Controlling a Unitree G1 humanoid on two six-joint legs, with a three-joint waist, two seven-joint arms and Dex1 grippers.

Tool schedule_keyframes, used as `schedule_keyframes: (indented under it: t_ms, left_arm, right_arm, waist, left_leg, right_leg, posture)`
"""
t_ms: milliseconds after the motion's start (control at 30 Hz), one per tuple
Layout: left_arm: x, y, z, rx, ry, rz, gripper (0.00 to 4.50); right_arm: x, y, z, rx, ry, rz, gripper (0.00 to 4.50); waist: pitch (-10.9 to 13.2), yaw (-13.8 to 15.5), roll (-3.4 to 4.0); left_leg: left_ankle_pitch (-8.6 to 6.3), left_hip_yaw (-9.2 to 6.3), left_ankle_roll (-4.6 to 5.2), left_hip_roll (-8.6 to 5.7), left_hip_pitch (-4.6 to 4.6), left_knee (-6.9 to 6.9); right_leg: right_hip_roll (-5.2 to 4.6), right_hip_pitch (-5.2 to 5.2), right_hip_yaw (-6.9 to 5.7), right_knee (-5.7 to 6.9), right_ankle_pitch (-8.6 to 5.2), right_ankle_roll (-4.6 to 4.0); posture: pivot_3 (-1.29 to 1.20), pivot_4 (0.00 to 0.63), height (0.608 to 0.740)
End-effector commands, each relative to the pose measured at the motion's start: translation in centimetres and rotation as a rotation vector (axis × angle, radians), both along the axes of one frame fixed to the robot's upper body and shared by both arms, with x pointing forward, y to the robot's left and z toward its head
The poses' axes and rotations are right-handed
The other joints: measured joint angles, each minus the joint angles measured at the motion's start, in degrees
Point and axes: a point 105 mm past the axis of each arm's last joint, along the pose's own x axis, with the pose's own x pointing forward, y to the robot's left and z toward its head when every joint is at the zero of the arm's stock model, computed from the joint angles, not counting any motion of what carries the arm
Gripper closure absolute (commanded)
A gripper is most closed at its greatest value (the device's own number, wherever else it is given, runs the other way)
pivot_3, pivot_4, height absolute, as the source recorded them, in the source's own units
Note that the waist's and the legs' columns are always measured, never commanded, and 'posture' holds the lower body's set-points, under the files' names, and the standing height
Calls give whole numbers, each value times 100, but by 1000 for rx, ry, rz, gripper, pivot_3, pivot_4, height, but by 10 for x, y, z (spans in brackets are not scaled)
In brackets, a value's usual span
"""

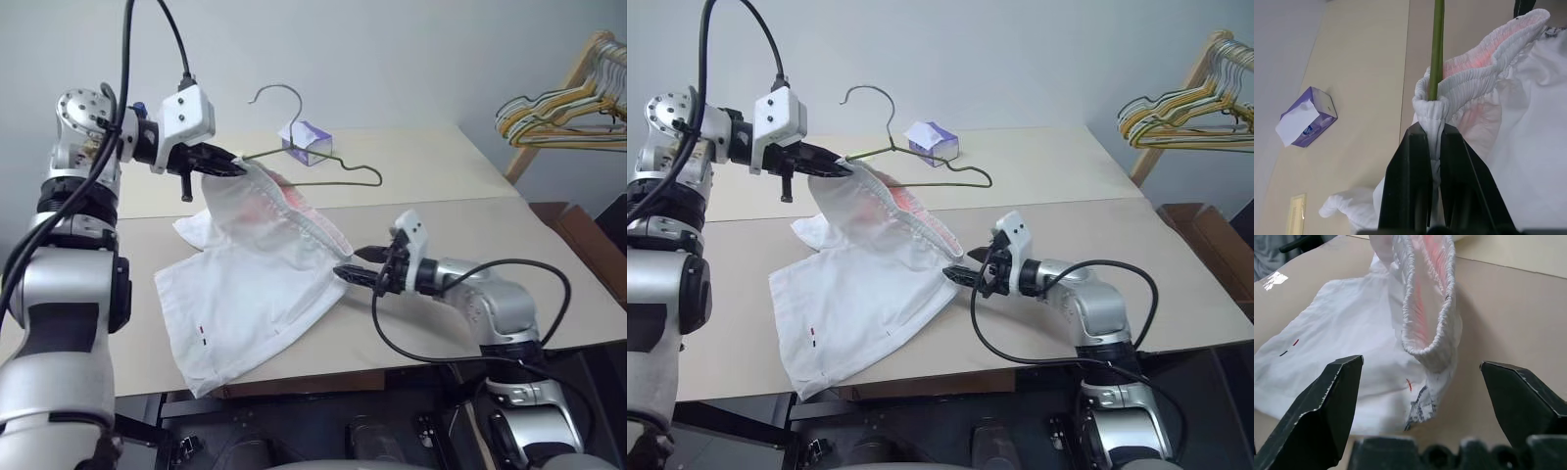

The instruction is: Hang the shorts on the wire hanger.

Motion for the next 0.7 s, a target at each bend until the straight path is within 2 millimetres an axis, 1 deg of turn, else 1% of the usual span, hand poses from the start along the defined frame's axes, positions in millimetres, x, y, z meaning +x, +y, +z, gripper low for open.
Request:
schedule_keyframes:
  t_ms: [33,167,300,333,367,467,600,700]
  left_arm:
    - [0,0,20,-33,-72,1,4500]
    - [0,0,20,-36,-73,6,4500]
    - [0,1,19,-43,-72,11,4500]
    - [0,2,19,-44,-72,12,4500]
    - [0,3,19,-47,-71,9,4500]
    - [-8,7,21,-80,-50,-29,4500]
    - [-21,19,21,-112,-20,-79,4500]
    - [-26,26,17,-109,-12,-76,4500]
  right_arm:
    - [6,1,12,4,-49,-3,1281]
    - [7,0,7,-14,-47,-13,2780]
    - [9,-1,7,-4,-47,-33,4234]
    - [10,-2,6,-6,-45,-40,4487]
    - [11,-3,7,-10,-48,-41,4487]
    - [22,-17,16,-9,-70,-114,4487]
    - [34,-45,33,-14,-79,-133,4487]
    - [40,-61,45,-29,-61,-128,4487]
  waist:
    - [0,-1,0]
    - [0,-1,0]
    - [0,-1,0]
    - [0,-2,0]
    - [0,-2,0]
    - [0,-24,0]
    - [0,-67,1]
    - [0,-99,0]
  left_leg:
    - [0,0,0,0,-2,0]
    - [0,0,0,0,-7,0]
    - [0,0,0,0,-4,0]
    - [0,0,0,0,-4,0]
    - [0,0,0,0,-3,0]
    - [0,0,0,0,-4,0]
    - [0,1,0,0,-4,0]
    - [0,0,1,0,-3,0]
  right_leg:
    - [0,-1,0,1,0,0]
    - [0,-1,-1,6,1,1]
    - [0,-1,-1,5,0,0]
    - [0,-1,-1,5,0,1]
    - [0,-1,-1,5,0,1]
    - [0,-1,0,5,0,0]
    - [0,-2,0,5,0,0]
    - [0,0,2,5,1,1]
  posture:
    - [-64,0,740]
    - [-65,0,740]
    - [-66,0,740]
    - [-66,0,740]
    - [-67,0,740]
    - [-75,0,740]
    - [-79,0,740]
    - [-64,0,740]
